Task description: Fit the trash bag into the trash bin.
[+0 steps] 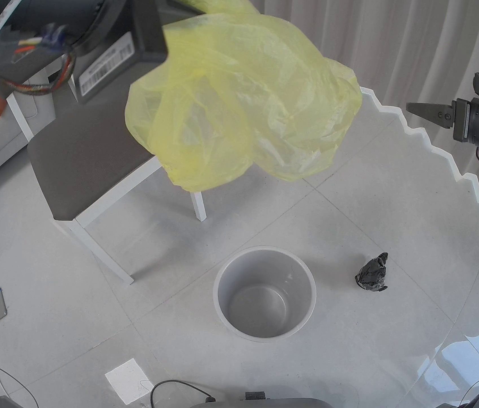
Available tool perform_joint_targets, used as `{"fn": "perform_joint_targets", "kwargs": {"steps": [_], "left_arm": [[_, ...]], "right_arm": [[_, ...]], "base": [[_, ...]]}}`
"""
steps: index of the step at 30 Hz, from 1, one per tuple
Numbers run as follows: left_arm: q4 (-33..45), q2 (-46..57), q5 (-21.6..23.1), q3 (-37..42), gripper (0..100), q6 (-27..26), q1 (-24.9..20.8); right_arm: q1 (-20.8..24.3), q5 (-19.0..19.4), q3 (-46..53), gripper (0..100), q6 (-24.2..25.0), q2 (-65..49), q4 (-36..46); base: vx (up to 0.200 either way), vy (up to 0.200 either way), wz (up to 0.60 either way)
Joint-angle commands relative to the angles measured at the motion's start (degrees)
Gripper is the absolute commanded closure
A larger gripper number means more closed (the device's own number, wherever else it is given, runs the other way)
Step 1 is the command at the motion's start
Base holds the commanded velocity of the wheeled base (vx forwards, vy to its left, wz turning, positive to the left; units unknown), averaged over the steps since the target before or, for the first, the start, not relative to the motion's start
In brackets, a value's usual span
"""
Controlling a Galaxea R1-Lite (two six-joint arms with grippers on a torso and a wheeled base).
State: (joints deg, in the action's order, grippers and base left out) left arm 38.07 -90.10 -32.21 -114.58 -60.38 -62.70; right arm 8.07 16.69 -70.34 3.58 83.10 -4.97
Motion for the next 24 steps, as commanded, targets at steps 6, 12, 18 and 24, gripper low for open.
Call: {"fn": "perform_joint_targets", "kwargs": {"steps": [6,12,18,24], "left_arm": [[0.2,-1.4,0.1,0.0,100,0.0,-2.1],[0.9,-1.7,0.1,0.0,100,0.1,-3.7],[0.8,-2.2,0.1,0.0,100,0.1,-4.0],[0.7,-2.2,0.1,0.0,100,0.1,-4.0]], "right_arm": [[2.1,1.0,-7.5,0,0.2,7.1,0.0],[2.1,3.3,-12.4,0,0.8,10.6,0.3],[3.3,3.3,-11.4,0,0.8,12.6,0.5],[3.7,3.4,-0.9,0,-0.9,10.0,-0.2]], "base": [[0.0,0.0,0.0],[0.0,0.0,0.0],[0.0,0.0,0.0],[0.0,0.0,0.0]]}}
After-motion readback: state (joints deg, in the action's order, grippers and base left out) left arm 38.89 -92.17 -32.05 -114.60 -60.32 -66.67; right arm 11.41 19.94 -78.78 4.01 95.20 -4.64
